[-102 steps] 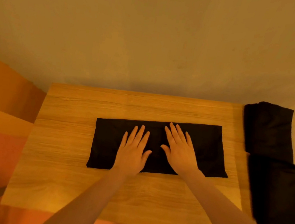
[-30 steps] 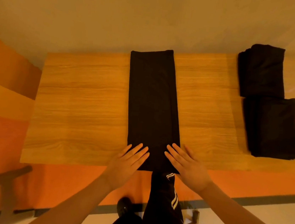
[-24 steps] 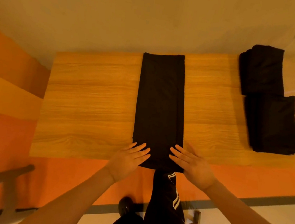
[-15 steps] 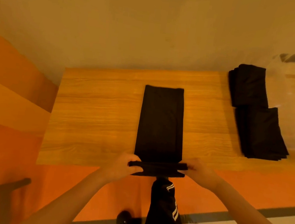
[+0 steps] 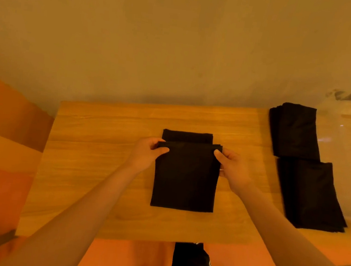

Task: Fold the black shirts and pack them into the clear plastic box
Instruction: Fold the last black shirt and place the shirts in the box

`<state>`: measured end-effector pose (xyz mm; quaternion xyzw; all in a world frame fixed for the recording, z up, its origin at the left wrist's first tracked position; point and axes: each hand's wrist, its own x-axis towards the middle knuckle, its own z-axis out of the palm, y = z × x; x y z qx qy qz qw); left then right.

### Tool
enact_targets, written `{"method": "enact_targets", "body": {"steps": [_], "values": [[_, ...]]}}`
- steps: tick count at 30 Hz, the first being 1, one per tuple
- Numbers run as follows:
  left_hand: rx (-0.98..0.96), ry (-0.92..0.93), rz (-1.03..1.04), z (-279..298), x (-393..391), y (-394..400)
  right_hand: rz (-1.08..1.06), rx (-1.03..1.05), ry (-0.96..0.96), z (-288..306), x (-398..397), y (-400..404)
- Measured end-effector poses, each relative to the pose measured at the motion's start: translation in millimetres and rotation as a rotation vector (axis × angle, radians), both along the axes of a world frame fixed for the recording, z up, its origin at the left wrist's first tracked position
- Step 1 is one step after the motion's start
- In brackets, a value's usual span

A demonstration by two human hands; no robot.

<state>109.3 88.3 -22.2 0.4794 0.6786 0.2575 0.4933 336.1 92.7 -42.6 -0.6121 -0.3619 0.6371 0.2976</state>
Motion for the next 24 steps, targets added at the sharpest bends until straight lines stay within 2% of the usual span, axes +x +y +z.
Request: {"method": "enact_targets", "body": {"steps": [4, 12, 15, 17, 24], "values": [[0.020, 0.075, 0.082, -21.8, 9.2, 33.6, -0.014, 0.068, -0.085, -20.6, -3.1, 25.8], [0.013, 0.210, 0.080, -60.7, 6.2, 58.1, 0.039, 0.151, -0.319, -50.1, -6.4, 55.4], [0.094, 0.279, 0.075, -61.0, 6.0, 60.6, 0.091, 0.354, -0.514, -51.0, -9.0, 56.5], [0.160, 0.342, 0.025, -61.9, 7.4, 63.7, 0.124, 0.450, -0.566, -51.5, -11.6, 59.2], [0.109, 0.424, 0.015, -69.0, 10.4, 78.8, 0.146, 0.316, -0.636, -56.0, -13.1, 79.7]]}}
